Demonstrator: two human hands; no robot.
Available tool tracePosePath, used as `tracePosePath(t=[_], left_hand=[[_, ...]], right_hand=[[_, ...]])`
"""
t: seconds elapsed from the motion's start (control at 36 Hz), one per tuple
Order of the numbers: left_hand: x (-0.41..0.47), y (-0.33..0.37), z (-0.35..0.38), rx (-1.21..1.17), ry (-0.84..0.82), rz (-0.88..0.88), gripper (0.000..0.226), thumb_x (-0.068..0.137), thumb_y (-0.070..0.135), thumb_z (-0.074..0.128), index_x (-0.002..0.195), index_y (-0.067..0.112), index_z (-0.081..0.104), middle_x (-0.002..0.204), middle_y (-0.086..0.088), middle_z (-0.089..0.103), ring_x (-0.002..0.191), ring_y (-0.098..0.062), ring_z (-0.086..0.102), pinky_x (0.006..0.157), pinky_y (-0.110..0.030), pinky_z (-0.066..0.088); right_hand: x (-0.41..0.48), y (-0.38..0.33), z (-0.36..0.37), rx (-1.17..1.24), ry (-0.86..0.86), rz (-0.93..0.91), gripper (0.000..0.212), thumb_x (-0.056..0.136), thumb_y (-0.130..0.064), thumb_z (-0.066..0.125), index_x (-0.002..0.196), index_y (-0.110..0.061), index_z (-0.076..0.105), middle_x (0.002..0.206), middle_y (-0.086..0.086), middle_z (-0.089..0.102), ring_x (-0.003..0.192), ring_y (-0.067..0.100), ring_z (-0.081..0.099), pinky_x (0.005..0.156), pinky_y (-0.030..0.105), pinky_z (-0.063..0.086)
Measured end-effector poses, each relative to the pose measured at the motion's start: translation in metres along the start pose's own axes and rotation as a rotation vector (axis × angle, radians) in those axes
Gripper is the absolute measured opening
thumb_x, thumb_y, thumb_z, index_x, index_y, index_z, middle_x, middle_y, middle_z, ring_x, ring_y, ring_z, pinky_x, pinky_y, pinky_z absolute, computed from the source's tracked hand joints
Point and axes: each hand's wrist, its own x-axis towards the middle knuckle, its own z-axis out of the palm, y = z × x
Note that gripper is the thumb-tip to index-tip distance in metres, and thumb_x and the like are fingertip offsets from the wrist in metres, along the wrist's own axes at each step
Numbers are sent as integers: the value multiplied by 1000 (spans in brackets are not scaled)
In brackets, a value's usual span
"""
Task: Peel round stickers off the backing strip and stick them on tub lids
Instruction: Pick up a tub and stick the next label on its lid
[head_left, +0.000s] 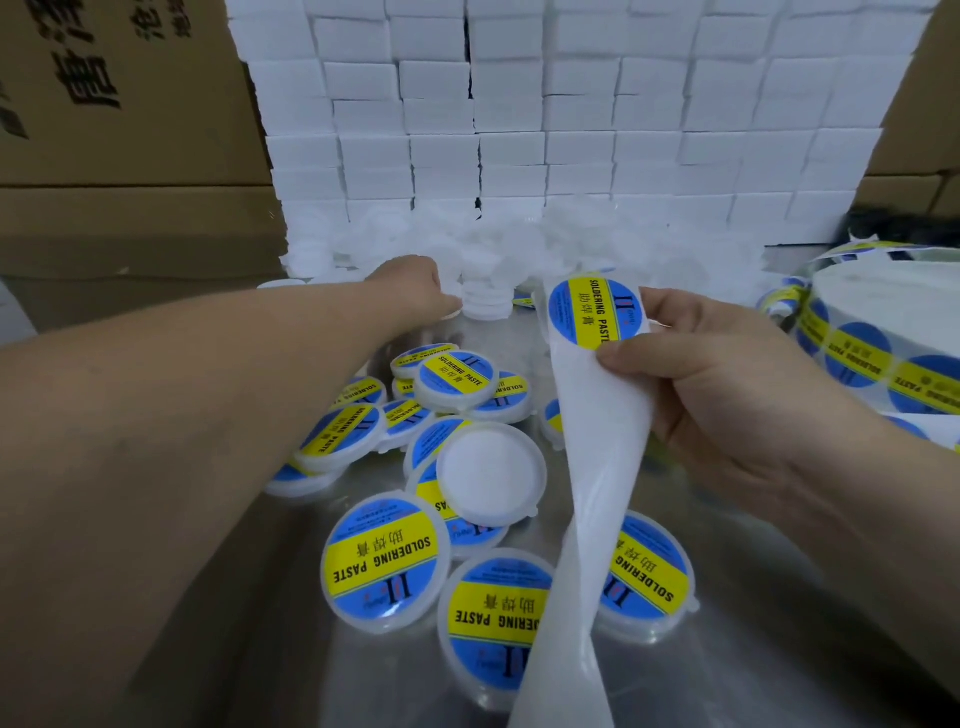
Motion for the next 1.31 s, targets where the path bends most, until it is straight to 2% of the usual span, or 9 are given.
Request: tracePosePath(t=[0.19,0.36,0.44,0.69,0.86,0.94,1.11,1.25,1.31], left_hand=[[-1,6,2,133,-32,-52,30,87,27,55,67,6,49,82,-10,54,75,-28,50,63,-31,36],[-3,4,0,-100,103,-70,39,83,30,56,116,16,41,99,-8,56,81,-27,52,69,-32,37],[-1,5,1,-55,34,-68,64,84,47,55,139,23,30,132,-11,45,115,-32,47,91,-37,40],[-2,11,3,-107,-21,-77,59,92,25,48,145,18,22,134,-11,47,115,-31,48,94,-36,42],[-3,14,-3,-57,-10,-75,35,93,29,45,113,5,61,115,-13,59,94,-25,50,79,-30,40],[0,13,0,-34,9,-126,40,92,39,43,106,5,58,106,-13,57,98,-31,54,79,-32,44],[2,15,5,-49,-40,-158,38,90,32,52,65,6,42,67,-7,47,56,-19,42,47,-28,31],[6,14,3,-236,33,-145,12,87,20,55,85,8,51,87,-11,53,84,-28,51,69,-33,46],[5,14,2,-206,12,-149,35,89,25,56,117,6,52,109,-12,57,99,-30,55,78,-31,43]], right_hand=[[0,0,-3,-34,18,-5,31,80,12,54,101,-8,64,92,12,72,74,22,69,68,31,59],[0,2,-3,-61,7,-7,30,80,10,55,97,-13,63,93,9,73,82,25,70,74,36,58],[0,2,-3,-59,11,-4,32,81,9,56,103,-12,62,95,10,72,84,26,70,76,37,57],[0,3,-4,-70,20,-5,32,80,8,57,104,-12,62,93,9,73,81,24,71,75,38,58],[1,3,-4,-87,37,4,37,80,6,58,113,-10,59,96,8,72,83,24,70,78,41,56],[0,2,-4,-92,40,-5,34,80,7,58,108,-12,61,92,8,73,81,25,70,76,40,57],[1,3,-4,-84,30,1,32,81,7,57,105,-12,61,93,9,73,81,24,70,76,39,57],[2,5,-5,-79,24,8,33,81,8,56,107,-11,61,93,10,73,83,26,70,79,41,56],[2,5,-5,-87,27,3,32,81,8,56,106,-11,62,93,9,73,82,26,70,79,41,56]])
